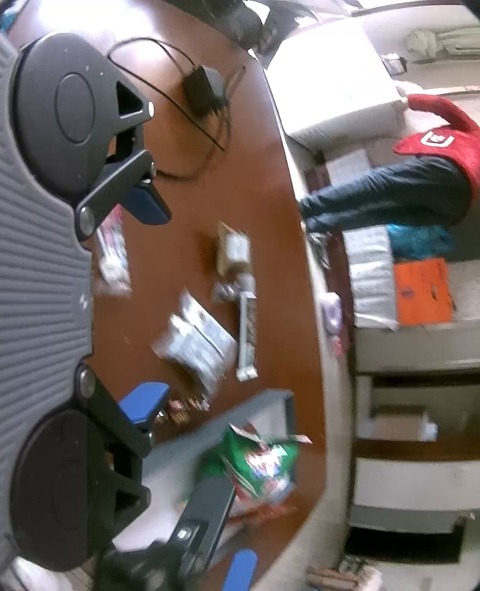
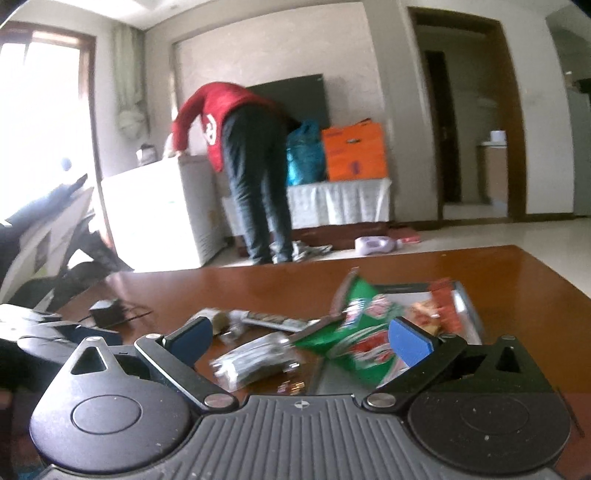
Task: Organize snacks
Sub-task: 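Open both tools to drop the bag and bar into the box, then move both tools over the clear nut bags and pink candy packet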
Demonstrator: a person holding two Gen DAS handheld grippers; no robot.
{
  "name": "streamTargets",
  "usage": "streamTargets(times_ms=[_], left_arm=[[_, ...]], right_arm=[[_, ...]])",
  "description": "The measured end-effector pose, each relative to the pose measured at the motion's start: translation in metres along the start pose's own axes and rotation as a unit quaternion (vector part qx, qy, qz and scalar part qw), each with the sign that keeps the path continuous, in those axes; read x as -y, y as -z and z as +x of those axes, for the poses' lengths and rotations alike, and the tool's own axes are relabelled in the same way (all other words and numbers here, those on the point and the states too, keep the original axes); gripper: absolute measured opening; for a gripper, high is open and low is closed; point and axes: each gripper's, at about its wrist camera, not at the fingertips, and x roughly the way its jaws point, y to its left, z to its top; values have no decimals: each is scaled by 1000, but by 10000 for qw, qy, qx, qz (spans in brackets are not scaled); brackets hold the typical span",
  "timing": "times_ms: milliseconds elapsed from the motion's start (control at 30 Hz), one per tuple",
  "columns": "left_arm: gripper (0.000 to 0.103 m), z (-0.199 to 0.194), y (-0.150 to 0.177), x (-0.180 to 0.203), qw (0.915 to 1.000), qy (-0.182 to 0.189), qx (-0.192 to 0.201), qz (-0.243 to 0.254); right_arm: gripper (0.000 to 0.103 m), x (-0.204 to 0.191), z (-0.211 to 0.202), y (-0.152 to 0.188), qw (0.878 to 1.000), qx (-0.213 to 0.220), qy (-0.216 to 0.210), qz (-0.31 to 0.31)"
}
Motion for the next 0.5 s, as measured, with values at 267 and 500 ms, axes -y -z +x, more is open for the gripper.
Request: streamTargets(times_ms=[267,500], left_arm=[[94,21,8,-17,9980,-217,-573,-131],[94,34,6,-41,9942,-74,-815,-703]], right_arm=[[103,-50,5,-3,9988,-323,-240,-274],[103,-67,13,-3,9974,-588,-218,-345]])
